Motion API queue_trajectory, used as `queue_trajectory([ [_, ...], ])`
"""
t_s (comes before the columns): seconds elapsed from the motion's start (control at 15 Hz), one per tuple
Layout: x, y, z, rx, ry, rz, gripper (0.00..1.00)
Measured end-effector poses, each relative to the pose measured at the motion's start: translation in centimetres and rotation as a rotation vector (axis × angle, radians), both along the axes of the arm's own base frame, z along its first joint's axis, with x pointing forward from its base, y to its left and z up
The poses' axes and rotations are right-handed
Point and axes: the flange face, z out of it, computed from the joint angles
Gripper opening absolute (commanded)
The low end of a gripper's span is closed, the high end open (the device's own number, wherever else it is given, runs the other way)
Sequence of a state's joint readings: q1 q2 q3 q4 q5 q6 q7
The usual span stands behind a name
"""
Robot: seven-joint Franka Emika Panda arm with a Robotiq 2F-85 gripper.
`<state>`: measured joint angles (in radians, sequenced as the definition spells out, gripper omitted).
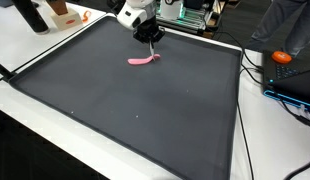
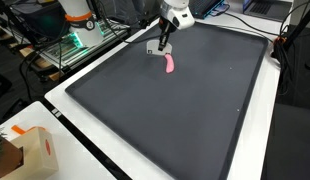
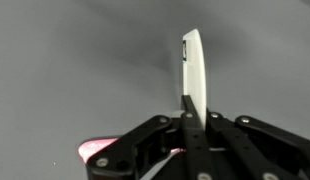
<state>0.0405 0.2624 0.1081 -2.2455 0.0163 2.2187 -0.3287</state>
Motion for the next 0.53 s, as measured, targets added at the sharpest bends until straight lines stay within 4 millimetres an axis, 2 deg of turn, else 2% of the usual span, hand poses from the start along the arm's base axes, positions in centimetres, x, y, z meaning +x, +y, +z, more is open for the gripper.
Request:
queue_trajectory([
  [0.2, -0.54, -0.87, -0.11, -0.001, 0.025, -0.014, 0.01],
  [0.53, -0.54, -0.7, -0.07, 0.034, 0.027, 0.016, 0.01],
])
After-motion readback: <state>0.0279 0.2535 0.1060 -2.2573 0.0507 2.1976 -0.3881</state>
